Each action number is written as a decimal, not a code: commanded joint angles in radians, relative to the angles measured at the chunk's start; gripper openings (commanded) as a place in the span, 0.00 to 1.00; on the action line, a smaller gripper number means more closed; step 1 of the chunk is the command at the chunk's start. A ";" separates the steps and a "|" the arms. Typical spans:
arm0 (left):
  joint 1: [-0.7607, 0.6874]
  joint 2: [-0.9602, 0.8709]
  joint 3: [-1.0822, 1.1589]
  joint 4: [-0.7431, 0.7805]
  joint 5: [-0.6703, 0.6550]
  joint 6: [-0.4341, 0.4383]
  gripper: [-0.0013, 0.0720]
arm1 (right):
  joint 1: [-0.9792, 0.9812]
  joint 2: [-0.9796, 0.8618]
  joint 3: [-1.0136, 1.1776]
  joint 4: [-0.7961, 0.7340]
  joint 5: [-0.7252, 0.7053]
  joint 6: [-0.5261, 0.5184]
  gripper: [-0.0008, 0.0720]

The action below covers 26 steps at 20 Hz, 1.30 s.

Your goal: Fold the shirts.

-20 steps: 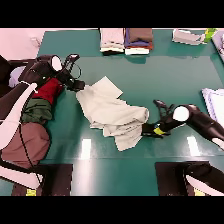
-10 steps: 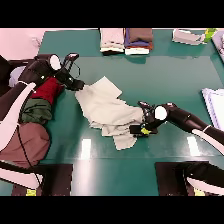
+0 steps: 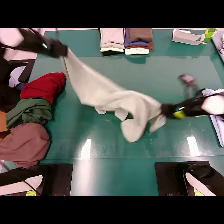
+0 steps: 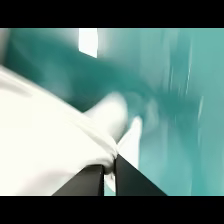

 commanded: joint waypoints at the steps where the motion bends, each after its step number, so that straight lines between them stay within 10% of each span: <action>1: 0.001 0.169 0.101 0.006 0.050 0.000 0.05 | -0.206 0.126 0.203 -0.041 0.057 -0.109 0.04; 15: 0.001 0.456 0.155 -0.069 0.148 0.030 0.05 | -0.409 -0.139 1.165 -0.035 0.374 -0.287 0.04; 26: 0.001 -0.264 0.155 0.000 -0.089 0.052 0.05 | -0.187 -0.500 0.690 0.000 0.142 -0.285 0.04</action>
